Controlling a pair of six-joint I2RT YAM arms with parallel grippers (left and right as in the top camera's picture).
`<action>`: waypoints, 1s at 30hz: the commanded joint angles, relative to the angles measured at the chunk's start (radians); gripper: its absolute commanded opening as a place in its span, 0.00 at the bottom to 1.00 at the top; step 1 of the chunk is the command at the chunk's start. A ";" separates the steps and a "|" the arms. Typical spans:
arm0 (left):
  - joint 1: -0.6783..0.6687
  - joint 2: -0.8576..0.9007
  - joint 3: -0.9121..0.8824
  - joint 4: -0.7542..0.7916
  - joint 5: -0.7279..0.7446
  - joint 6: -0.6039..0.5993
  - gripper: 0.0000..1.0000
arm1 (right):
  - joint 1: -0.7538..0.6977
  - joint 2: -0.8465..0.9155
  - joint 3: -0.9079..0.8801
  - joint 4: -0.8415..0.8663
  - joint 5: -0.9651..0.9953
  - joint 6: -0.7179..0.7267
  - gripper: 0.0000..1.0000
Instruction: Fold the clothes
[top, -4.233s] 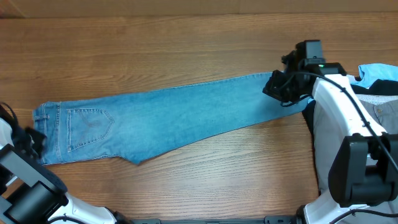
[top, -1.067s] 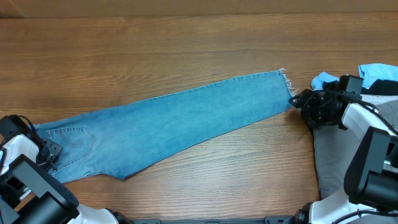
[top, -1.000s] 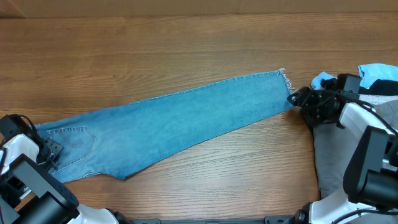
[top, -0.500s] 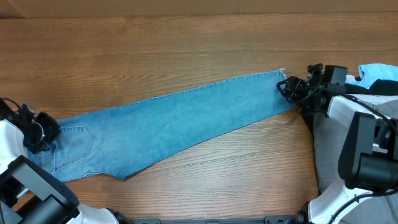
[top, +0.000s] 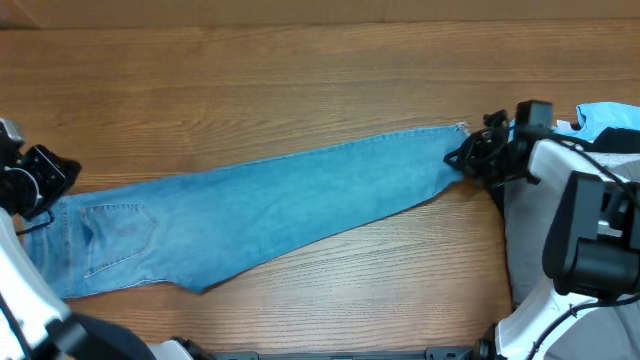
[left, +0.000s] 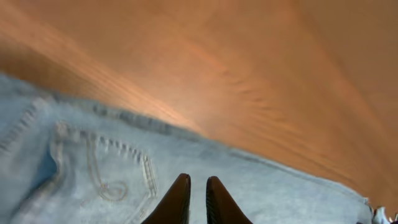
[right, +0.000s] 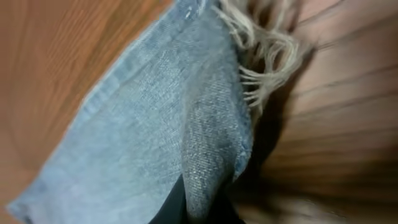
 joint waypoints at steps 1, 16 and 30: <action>-0.009 -0.120 0.048 -0.011 0.093 0.030 0.16 | -0.079 -0.086 0.142 -0.059 0.002 -0.001 0.04; -0.009 -0.347 0.085 -0.044 0.098 -0.054 0.26 | -0.070 -0.200 0.541 -0.534 -0.018 -0.154 0.04; -0.010 -0.351 0.115 -0.087 0.126 -0.076 0.27 | 0.461 -0.202 0.541 -0.616 0.006 -0.019 0.04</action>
